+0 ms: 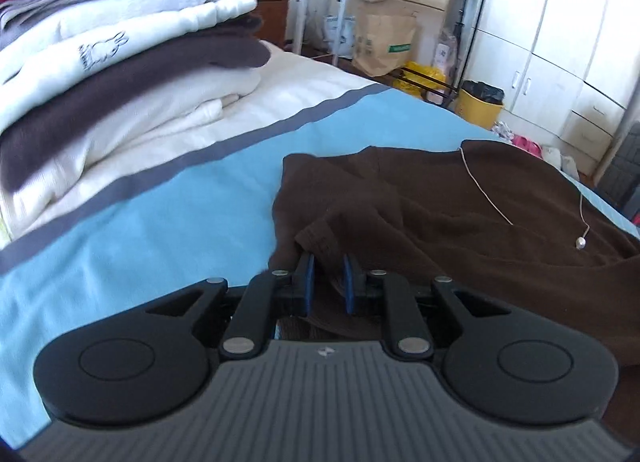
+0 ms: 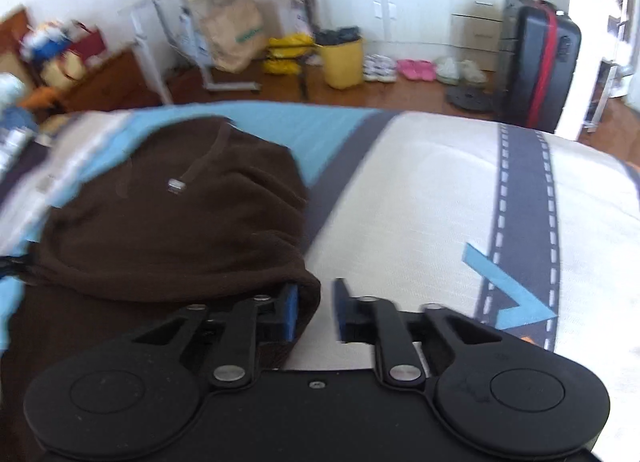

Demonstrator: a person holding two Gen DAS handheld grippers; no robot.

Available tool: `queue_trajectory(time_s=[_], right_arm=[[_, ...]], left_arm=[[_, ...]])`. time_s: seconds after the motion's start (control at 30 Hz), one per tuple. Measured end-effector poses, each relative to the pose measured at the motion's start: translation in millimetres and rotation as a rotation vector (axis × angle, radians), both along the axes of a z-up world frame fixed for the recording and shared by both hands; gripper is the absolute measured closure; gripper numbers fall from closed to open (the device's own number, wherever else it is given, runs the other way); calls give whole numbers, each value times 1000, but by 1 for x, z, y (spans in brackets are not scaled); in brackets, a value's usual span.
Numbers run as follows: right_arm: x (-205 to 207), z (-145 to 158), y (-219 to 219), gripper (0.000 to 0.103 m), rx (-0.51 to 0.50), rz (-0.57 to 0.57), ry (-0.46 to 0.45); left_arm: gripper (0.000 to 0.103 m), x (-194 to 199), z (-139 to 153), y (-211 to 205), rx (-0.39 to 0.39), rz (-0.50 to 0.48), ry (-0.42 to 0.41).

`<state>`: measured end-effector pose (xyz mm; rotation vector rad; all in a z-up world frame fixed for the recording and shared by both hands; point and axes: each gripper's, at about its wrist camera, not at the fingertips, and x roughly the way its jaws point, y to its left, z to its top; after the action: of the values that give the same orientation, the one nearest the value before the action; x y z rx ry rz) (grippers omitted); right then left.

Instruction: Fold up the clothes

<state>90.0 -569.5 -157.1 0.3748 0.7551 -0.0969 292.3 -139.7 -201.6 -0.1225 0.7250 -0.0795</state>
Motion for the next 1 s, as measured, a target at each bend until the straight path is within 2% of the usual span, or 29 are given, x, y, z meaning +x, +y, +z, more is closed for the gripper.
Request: queue_trajectory(time_s=[0.03, 0.1, 0.17, 0.23, 0.33, 0.4, 0.47, 0.53, 0.63, 0.67, 0.7, 0.77, 0.83, 0.9, 1.0], right_arm=[[-3, 2, -1, 68, 12, 8, -9], [-6, 3, -13, 64, 135, 12, -69], [-7, 0, -27, 63, 268, -13, -125], [-2, -7, -36, 63, 355, -56, -151], [12, -31, -47, 63, 476, -173, -173], [22, -52, -51, 60, 575, -268, -171], [30, -70, -52, 59, 638, -363, -160], [38, -81, -46, 56, 594, -406, -131], [46, -84, -46, 55, 592, -372, -154], [52, -83, -47, 61, 596, -334, -156], [59, -82, -46, 96, 574, -279, -143], [69, -73, -38, 96, 491, -208, -133], [63, -60, -31, 97, 428, -207, -179], [55, -38, -24, 97, 265, -240, -229], [45, -8, -15, 98, 4, -284, -277]], left_arm=[[87, 2, 1, 3, -4, -3, 6], [87, 3, 6, 10, 2, 11, 21], [87, 2, 10, 18, 1, 33, 31], [87, 2, 14, 26, -10, 48, 38], [75, 6, 18, 32, -61, 10, 30], [62, 12, 18, 28, -56, -31, 30], [61, 21, 17, 20, -37, -84, 46], [61, 30, 15, 12, -26, -136, 67], [57, 40, 11, 1, -14, -202, 74], [56, 42, 9, -2, -14, -234, 72], [55, 44, 7, -5, -33, -282, 72], [51, 47, 0, -8, -97, -367, 97], [54, 44, -2, -9, -93, -366, 83], [101, 38, -2, -9, -43, -347, 32], [100, 27, 2, -3, -39, -286, -25]])
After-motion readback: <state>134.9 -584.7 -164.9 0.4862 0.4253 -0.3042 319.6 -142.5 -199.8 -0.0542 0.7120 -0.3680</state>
